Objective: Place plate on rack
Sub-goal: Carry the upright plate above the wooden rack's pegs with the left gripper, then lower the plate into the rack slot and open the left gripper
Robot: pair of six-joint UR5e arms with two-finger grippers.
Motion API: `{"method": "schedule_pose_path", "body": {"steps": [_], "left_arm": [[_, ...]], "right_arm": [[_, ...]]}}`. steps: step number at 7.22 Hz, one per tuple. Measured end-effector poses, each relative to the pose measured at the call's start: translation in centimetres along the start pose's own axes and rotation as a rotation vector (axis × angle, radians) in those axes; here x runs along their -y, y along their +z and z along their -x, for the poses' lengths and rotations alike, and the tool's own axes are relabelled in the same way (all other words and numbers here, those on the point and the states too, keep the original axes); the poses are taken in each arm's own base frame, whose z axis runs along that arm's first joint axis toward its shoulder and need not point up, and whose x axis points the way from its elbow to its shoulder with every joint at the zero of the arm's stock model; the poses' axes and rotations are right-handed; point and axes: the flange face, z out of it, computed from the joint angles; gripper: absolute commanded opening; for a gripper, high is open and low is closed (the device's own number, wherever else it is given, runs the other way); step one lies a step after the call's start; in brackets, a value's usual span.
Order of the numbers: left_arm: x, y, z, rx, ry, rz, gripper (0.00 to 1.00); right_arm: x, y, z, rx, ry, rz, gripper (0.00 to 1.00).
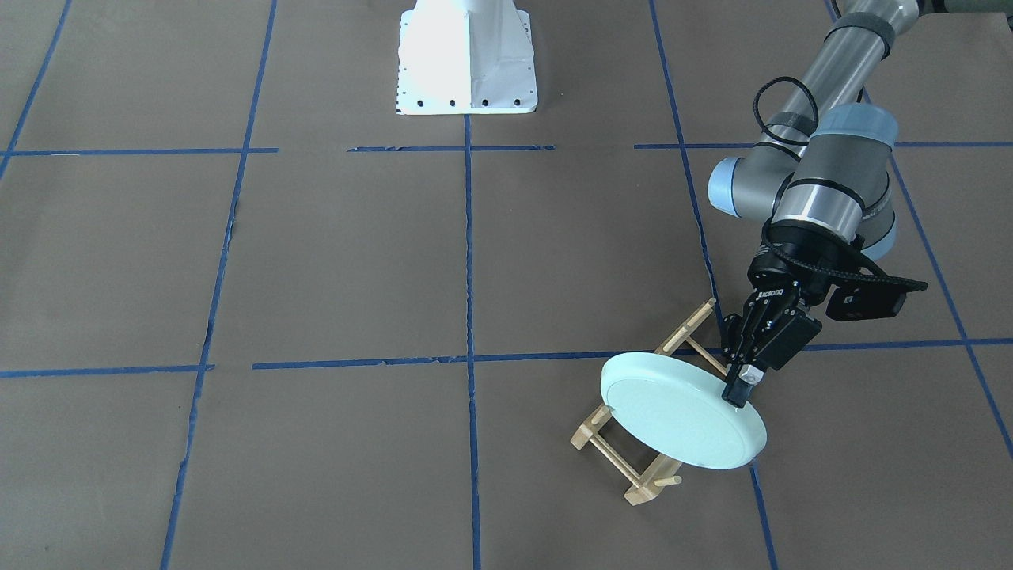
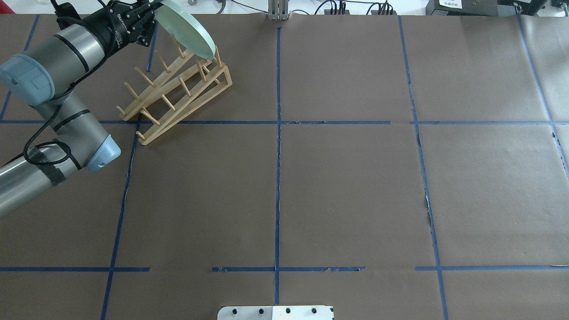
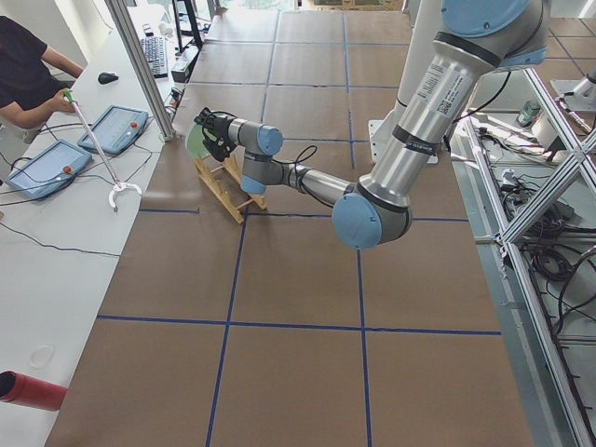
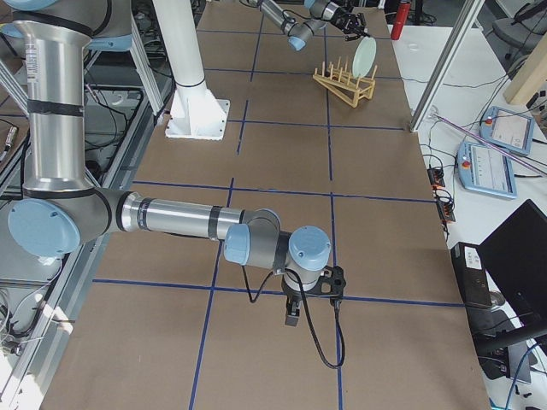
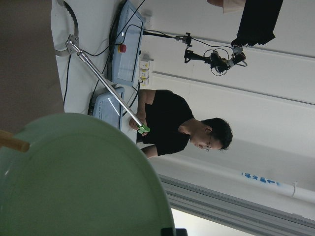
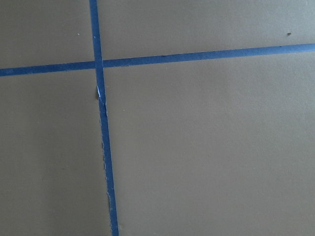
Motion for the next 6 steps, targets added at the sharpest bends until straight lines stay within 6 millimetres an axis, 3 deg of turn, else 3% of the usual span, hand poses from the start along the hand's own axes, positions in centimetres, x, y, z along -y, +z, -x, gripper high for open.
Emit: {"method": "schedule_pose_path", "body": {"steps": [2,3,4,6], "left_arm": [[0.3,0.6,0.9,0.015,0.002,-0.013,0.0],[0.3,0.7,1.5,0.024,0.002,-0.015,0.76],[0.2,0.8,2.0,0.032,0.003,-0.016,1.0],[-0.1,0.8,2.8,0.045,0.004,-0.013,1.0]], "right_arm": [[0.0,0.0,0.0,0.0,-0.001,0.0,1.0],[0.0,0.0,0.0,0.0,-0.001,0.0,1.0],[0.0,0.0,0.0,0.0,0.0,0.0,1.0],[0.0,0.0,0.0,0.0,0.0,0.0,1.0]]}}
